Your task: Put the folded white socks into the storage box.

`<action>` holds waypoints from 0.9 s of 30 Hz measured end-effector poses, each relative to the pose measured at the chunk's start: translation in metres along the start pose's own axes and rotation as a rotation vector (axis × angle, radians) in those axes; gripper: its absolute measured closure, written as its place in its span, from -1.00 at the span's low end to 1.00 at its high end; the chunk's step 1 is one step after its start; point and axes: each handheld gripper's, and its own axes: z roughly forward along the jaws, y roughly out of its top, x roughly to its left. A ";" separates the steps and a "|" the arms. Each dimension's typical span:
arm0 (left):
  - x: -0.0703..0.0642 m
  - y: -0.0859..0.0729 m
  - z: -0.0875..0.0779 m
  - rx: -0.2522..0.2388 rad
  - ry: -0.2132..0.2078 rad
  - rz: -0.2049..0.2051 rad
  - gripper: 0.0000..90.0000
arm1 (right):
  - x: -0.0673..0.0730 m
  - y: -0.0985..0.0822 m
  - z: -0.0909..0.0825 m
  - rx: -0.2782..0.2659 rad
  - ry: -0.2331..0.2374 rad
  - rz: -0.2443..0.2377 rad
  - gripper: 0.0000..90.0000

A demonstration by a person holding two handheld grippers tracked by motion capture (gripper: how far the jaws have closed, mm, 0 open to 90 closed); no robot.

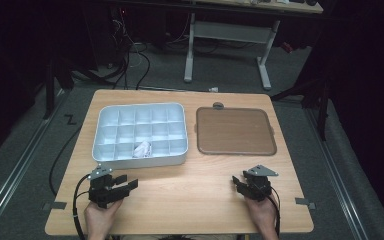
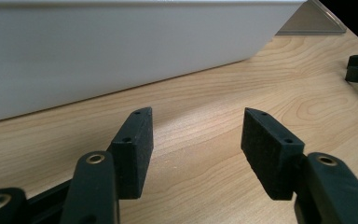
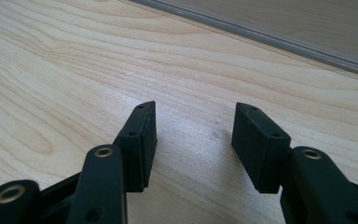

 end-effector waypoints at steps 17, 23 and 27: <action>0.003 -0.008 0.011 0.013 0.020 0.021 -0.02 | 0.000 0.000 0.000 0.000 -0.001 0.001 0.12; 0.004 -0.011 0.015 0.012 0.031 0.033 -0.02 | 0.000 0.000 0.000 0.000 -0.001 0.001 0.12; 0.004 -0.014 0.018 0.012 0.041 0.042 -0.02 | 0.000 0.000 0.000 0.000 -0.001 0.001 0.12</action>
